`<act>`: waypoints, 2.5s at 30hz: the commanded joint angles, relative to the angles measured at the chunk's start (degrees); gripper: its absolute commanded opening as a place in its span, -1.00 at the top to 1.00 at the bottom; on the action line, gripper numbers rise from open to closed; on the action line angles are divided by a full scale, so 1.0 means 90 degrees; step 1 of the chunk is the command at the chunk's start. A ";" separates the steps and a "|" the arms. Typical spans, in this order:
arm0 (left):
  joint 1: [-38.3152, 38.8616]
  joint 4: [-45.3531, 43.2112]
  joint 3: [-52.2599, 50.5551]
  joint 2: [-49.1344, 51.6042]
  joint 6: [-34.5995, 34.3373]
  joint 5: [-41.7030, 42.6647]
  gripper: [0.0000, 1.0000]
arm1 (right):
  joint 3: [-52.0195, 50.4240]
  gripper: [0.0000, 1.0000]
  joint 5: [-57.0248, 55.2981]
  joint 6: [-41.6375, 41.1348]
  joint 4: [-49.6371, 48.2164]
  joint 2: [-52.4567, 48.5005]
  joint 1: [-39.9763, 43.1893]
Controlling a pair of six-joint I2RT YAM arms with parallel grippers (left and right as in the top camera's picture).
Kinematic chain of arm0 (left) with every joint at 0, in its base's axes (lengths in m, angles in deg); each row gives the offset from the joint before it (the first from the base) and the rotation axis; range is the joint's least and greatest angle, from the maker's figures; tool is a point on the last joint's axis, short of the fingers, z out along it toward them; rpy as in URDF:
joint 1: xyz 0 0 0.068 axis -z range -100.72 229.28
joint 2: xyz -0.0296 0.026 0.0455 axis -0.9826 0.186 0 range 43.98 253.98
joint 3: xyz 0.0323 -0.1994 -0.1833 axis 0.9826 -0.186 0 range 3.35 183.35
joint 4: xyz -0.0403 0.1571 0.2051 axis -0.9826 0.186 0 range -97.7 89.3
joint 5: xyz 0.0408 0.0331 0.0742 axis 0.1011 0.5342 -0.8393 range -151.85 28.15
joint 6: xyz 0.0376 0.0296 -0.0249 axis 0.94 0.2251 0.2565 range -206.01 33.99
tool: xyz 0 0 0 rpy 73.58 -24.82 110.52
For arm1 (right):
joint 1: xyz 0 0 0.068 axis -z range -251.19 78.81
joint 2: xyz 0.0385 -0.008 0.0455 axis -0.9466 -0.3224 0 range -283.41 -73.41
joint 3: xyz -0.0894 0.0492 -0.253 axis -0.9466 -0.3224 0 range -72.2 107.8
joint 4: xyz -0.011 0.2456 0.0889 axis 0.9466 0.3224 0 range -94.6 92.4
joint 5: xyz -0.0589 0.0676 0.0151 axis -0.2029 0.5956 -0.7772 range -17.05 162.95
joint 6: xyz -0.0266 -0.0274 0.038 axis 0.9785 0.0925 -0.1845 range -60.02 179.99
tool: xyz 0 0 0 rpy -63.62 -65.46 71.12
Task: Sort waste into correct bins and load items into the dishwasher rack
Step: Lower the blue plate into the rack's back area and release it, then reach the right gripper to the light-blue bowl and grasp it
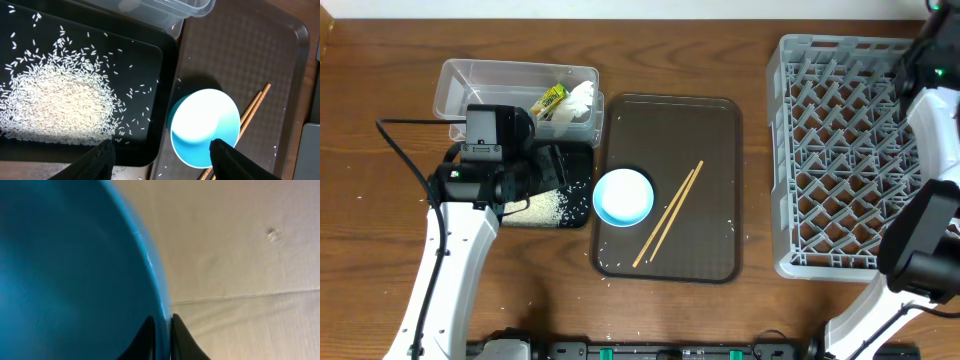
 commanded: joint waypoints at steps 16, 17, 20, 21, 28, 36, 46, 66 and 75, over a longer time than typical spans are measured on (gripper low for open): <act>-0.0010 0.0066 0.0046 0.0032 0.0058 -0.0063 -0.28 | -0.0119 -0.28 0.1005 -0.3903 0.2730 0.0374 -0.0461; -0.0007 0.0066 0.0046 0.0032 0.0058 -0.0063 -0.28 | -0.0119 -0.33 0.1384 -0.3905 0.2732 0.0568 -0.0459; -0.0007 0.0075 0.0046 0.0032 0.0058 -0.0063 -0.28 | -0.0119 -0.53 0.2849 -0.3903 0.2732 0.1207 -0.0459; -0.0010 0.0075 0.0046 0.0032 0.0058 -0.0063 -0.28 | -0.0119 -0.57 0.3400 -0.3905 0.2732 0.1435 -0.0459; -0.0007 0.0092 0.0046 0.0036 0.0061 -0.0063 -0.28 | -0.0119 -0.62 0.5688 -0.4359 0.2943 0.2523 -0.0542; -0.0007 0.0092 0.0046 0.0036 0.0061 -0.0066 -0.29 | -0.0126 -0.61 0.6057 -0.4405 0.3888 0.2518 -0.1260; -0.0010 0.0092 0.0046 0.0036 0.0061 -0.0063 -0.29 | -0.0238 -0.63 0.6057 -0.4449 0.4133 0.2424 -0.2341; -0.0007 0.0330 -0.0039 0.0036 0.0061 -0.0068 -0.29 | -0.3058 -0.49 0.7577 -0.4884 0.1860 0.2421 -0.4945; -0.0010 0.0449 -0.0061 0.0036 0.0061 -0.0068 -0.29 | -0.4048 -0.26 0.6989 -0.5899 0.0488 0.2225 -0.5787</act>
